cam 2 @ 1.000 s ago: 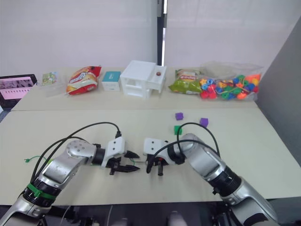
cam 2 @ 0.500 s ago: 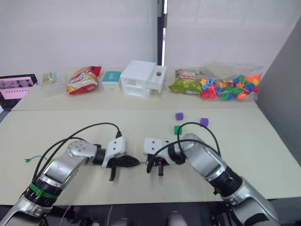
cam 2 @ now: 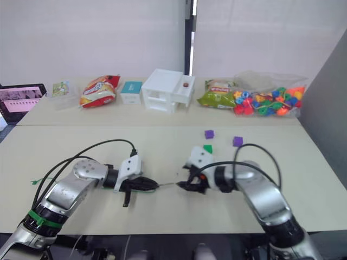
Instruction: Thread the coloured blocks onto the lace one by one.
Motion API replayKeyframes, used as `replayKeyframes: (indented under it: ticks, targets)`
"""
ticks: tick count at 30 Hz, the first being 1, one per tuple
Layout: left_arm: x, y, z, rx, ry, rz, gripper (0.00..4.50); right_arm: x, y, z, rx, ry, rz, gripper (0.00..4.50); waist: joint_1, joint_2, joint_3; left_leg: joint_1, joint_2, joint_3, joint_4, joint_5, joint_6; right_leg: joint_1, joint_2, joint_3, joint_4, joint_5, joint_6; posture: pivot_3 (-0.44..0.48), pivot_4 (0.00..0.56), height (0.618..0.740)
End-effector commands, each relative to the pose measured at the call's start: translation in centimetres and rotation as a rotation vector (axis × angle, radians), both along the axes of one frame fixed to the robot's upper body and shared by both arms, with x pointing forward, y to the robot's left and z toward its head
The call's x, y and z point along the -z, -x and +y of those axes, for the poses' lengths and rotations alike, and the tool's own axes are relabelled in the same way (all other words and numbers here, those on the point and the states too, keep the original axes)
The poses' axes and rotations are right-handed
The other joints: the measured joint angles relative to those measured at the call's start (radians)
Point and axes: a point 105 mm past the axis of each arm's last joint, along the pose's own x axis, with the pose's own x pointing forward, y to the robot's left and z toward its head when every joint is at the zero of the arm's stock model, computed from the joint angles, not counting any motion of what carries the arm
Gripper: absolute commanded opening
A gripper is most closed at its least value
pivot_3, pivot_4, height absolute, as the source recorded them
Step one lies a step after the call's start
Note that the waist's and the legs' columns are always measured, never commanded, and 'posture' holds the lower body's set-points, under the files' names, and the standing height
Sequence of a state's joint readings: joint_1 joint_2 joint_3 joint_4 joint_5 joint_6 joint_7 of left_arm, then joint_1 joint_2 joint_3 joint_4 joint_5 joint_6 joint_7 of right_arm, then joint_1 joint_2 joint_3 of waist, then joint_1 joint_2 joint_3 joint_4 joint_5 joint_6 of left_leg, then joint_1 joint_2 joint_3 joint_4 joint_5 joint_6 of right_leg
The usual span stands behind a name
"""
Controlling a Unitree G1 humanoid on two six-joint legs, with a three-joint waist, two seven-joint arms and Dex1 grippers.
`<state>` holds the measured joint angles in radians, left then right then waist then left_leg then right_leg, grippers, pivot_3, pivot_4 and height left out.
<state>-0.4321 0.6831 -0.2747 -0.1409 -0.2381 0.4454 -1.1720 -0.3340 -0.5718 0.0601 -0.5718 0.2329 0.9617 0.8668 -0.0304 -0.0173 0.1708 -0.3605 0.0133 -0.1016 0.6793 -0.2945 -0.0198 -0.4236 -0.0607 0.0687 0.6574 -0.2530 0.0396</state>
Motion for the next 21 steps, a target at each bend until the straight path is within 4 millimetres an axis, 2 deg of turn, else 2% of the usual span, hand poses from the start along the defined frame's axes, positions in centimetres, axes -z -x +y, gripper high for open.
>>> replayKeyframes:
  ticks: [1, 4, 6, 13, 17, 21]
  targets:
    - [-0.9, 0.2, 0.0, 0.012, 0.021, -0.02, 0.0, -0.4, 0.0, -3.6, 0.289, -0.085, -0.046, 4.48, 0.002, 0.0, 0.0, 0.0, 0.0, 0.0, 0.0, 0.0, 0.0, 0.0, 0.0, 0.0, 0.0, 0.0, 0.0, 0.0, 0.15, 0.74]
    - [-0.9, 0.3, -0.1, 0.01, 0.025, -0.015, 0.0, 0.4, -0.9, -6.9, 0.573, -0.111, -0.112, 4.48, -0.002, 0.0, 0.0, 0.001, 0.0, 0.001, 0.0, 0.0, 0.0, 0.0, 0.0, 0.001, 0.0, 0.0, 0.0, 0.0, 0.15, 0.74]
    - [-0.9, 0.3, -0.2, 0.012, 0.03, -0.011, 0.0, 1.2, -1.6, -8.2, 0.72, -0.124, -0.144, 4.48, -0.009, 0.0, 0.0, 0.001, 0.0, 0.001, 0.0, 0.0, 0.0, 0.0, 0.0, 0.001, 0.0, 0.0, 0.0, 0.0, 0.15, 0.74]
    - [-0.7, 0.3, -0.6, 0.02, 0.03, -0.008, 0.0, 3.0, -4.9, -9.4, 0.97, -0.201, -0.17, 4.48, -0.018, 0.0, 0.0, 0.003, 0.0, 0.002, -0.001, 0.0, 0.0, 0.0, 0.001, 0.002, 0.001, 0.0, 0.0, 0.0, 0.15, 0.74]
    - [-0.6, 0.3, -0.7, 0.017, 0.034, -0.012, 0.0, 2.8, -8.9, -10.3, 1.076, -0.254, -0.205, 4.48, -0.017, 0.001, 0.0, 0.003, 0.0, 0.003, -0.002, 0.0, -0.001, 0.0, 0.0, 0.002, 0.002, 0.0, 0.0, 0.0, 0.15, 0.74]
    - [-0.6, 0.3, -0.8, 0.01, 0.039, -0.015, 0.0, 2.7, -11.7, -11.2, 1.14, -0.278, -0.221, 4.48, -0.016, 0.001, 0.0, 0.004, 0.0, 0.002, -0.003, 0.0, -0.001, 0.0, 0.0, 0.002, 0.002, 0.0, 0.0, 0.0, 0.15, 0.74]
